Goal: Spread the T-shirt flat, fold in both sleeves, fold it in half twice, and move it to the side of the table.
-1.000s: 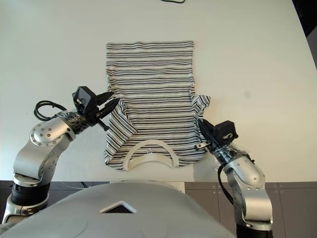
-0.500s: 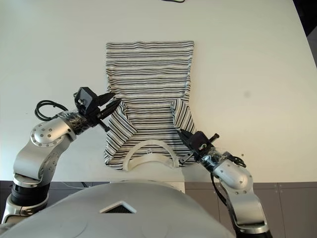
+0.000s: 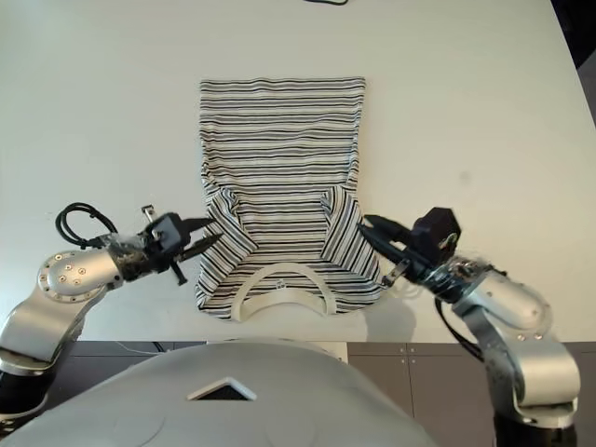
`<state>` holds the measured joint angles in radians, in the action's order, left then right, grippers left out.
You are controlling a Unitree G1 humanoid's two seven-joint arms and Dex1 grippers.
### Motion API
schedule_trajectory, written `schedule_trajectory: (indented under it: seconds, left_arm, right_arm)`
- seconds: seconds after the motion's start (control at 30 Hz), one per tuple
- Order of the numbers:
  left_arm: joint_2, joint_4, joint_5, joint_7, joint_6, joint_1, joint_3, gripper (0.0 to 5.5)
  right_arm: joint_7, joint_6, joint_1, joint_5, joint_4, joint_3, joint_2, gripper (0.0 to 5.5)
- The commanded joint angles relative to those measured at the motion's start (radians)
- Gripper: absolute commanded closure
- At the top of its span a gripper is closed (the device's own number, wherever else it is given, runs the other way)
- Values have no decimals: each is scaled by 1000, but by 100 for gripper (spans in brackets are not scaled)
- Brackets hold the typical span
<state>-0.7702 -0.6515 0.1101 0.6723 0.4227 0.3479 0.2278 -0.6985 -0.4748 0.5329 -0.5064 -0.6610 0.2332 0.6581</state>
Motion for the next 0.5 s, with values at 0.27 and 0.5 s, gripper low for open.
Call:
schedule_trajectory:
  seconds: [0.27, 0.5]
  left_arm:
    - [8, 403, -290, -26, -391, -74, 153, 429]
    - [3, 427, -233, 28, -440, -84, 125, 429]
  right_arm:
    - [-62, 261, -77, 349, 335, -290, 38, 477]
    - [-65, 270, -98, 344, 308, -302, 32, 477]
